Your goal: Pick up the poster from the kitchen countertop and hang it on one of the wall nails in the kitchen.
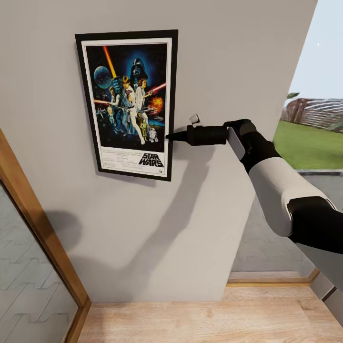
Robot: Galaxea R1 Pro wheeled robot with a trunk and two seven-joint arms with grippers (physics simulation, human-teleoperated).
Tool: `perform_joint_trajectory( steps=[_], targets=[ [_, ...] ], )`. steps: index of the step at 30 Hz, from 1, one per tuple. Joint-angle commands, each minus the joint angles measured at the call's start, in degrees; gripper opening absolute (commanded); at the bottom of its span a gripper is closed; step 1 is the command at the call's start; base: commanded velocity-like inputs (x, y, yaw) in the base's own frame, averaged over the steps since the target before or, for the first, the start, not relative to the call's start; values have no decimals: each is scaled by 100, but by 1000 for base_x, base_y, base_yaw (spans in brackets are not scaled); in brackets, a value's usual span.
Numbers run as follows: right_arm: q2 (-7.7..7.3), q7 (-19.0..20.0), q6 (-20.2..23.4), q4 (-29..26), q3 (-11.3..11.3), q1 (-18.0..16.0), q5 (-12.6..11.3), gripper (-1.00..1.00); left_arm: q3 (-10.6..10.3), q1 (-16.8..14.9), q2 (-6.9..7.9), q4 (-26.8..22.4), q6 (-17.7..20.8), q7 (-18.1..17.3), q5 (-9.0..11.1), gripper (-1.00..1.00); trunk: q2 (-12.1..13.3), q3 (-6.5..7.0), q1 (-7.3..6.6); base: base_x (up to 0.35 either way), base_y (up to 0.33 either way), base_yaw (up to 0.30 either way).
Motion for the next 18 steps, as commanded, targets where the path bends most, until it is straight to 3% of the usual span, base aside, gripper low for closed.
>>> perform_joint_trajectory(
  steps=[1, 18],
  targets=[
    [-3, -7, 46, 2, 18, -6, -52, -100, 6, 0, -1, -6, -59, -7, -16, 100, -12, -11, 4, 14, 0, 0],
    [-3, -7, 48, 2, 18, -10, -52, -100, 6, -2, -1, -8, -59, -7, -16, 100, -12, -11, 4, 1, 0, 0]
  ],
)
